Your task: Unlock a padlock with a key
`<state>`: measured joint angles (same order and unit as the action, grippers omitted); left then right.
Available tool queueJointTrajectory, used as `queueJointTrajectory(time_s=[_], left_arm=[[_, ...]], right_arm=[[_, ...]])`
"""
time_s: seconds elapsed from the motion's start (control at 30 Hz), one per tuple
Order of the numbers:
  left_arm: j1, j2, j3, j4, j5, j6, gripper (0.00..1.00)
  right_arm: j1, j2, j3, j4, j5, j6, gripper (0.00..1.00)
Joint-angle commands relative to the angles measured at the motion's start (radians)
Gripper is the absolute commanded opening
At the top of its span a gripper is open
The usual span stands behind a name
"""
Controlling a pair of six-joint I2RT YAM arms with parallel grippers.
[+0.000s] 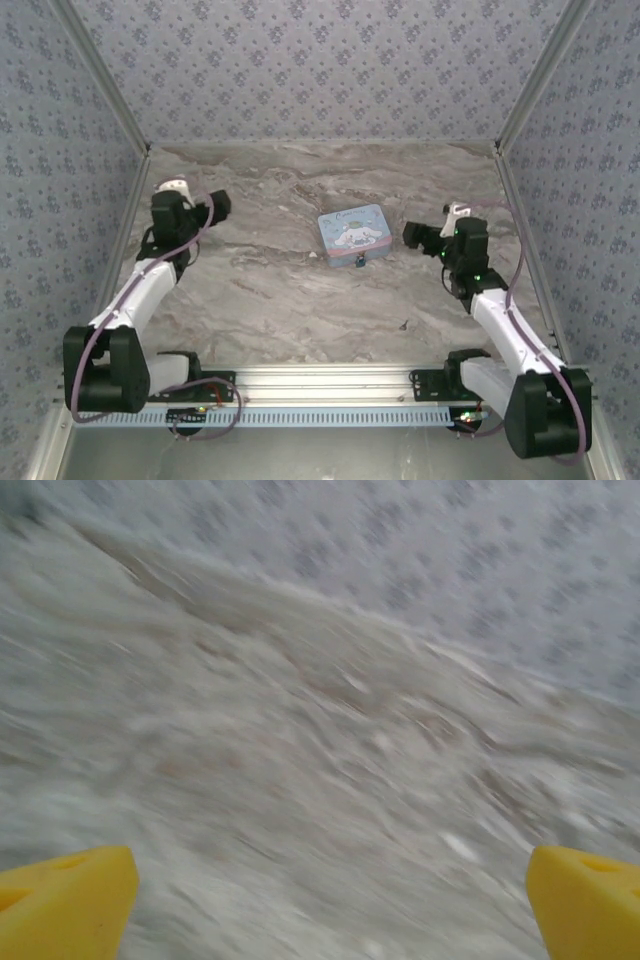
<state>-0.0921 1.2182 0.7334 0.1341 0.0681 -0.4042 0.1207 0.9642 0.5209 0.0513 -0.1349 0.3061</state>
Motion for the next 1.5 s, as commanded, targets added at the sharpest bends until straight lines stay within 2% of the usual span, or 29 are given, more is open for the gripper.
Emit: queueJointTrajectory(time_s=[0.0,0.13,0.3,0.5,0.77,0.97,1.17,1.37,1.47], left_arm=[[-0.141,0.058,0.031,-0.159,0.133,-0.169,0.99],[-0.304,0.157,0.127,-0.148,0.180,-0.215,0.99],[-0.447,0.252,0.259,-0.142,0.238,-0.215,0.96],[-0.528,0.312,0.317,-0.120,0.233,-0.228,0.96],[-0.615,0.353,0.329,-0.126,0.226,-0.251,0.96],[-0.651,0.335,0.295,-0.113,0.170,-0.256,0.96],[-0.658,0.335,0.288,-0.113,0.150,-0.246,0.97],[-0.658,0.328,0.290,-0.131,0.138,-0.229,0.97],[-0.658,0.324,0.288,-0.141,0.134,-0.222,0.97]], right_arm=[[0.059,-0.067,-0.028,-0.162,-0.090,0.125,0.96],[0.127,-0.164,-0.067,-0.243,-0.108,0.180,0.95],[0.192,-0.293,-0.177,-0.207,-0.113,0.240,0.93],[0.246,-0.381,-0.226,-0.255,-0.066,0.286,0.89],[0.293,-0.372,-0.103,-0.574,0.089,0.350,0.80],[0.370,-0.334,-0.016,-0.808,0.191,0.437,0.70],[0.499,-0.269,0.030,-0.919,0.299,0.651,0.67],[0.619,-0.030,0.142,-1.045,0.380,0.939,0.58],[0.637,0.138,0.236,-1.106,0.342,1.014,0.55]])
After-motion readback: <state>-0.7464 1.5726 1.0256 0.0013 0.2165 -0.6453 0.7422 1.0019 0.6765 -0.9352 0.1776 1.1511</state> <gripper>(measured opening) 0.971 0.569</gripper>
